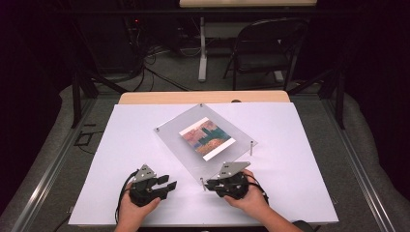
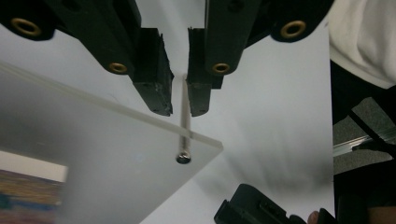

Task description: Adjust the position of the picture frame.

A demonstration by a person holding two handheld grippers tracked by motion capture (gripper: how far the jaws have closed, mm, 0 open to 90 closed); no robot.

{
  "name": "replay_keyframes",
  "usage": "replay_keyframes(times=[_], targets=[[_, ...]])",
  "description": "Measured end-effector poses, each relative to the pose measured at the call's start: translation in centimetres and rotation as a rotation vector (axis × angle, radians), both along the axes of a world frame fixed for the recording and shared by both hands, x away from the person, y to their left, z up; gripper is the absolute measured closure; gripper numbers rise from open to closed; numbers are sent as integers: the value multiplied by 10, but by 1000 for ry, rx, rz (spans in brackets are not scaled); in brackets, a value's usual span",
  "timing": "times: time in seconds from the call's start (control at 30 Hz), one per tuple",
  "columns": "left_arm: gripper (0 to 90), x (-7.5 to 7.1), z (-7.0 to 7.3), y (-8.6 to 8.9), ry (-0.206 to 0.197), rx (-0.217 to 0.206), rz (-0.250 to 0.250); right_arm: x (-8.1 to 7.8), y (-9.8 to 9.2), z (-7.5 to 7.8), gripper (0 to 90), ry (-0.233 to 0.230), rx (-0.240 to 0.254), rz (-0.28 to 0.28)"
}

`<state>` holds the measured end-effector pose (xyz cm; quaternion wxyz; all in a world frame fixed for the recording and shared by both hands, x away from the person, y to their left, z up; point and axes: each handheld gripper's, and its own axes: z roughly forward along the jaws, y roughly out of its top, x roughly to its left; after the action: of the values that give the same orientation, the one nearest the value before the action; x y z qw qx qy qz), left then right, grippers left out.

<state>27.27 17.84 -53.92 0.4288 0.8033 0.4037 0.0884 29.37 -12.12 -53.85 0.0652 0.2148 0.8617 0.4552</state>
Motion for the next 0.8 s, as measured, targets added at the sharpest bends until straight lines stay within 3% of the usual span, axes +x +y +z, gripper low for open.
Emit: replay_keyframes(times=[0.1, 0.13, 0.23, 0.33, 0.47, 0.67, 0.8], targets=[[595, -1, -1, -10, 18, -12, -23, -3, -31, 7, 758, -9, 8, -45], [595, -1, -1, -14, 24, -19, -35, -3, -31, 7, 758, -9, 8, -45], [596, -2, -1, -25, 21, -11, -68, 3, -54, 11, 735, -4, 41, -124], [593, -3, -2, -36, 15, -4, -91, 8, -66, 11, 726, -7, 43, -184], [599, -4, -3, -49, 8, 0, -120, 11, -72, 10, 727, -6, 32, -223], [660, -1, -6, -69, 43, -31, -152, 10, -73, 11, 727, -21, 16, -228], [710, 2, -10, -78, 32, -20, -155, 11, -78, 11, 730, -21, 20, -240]])
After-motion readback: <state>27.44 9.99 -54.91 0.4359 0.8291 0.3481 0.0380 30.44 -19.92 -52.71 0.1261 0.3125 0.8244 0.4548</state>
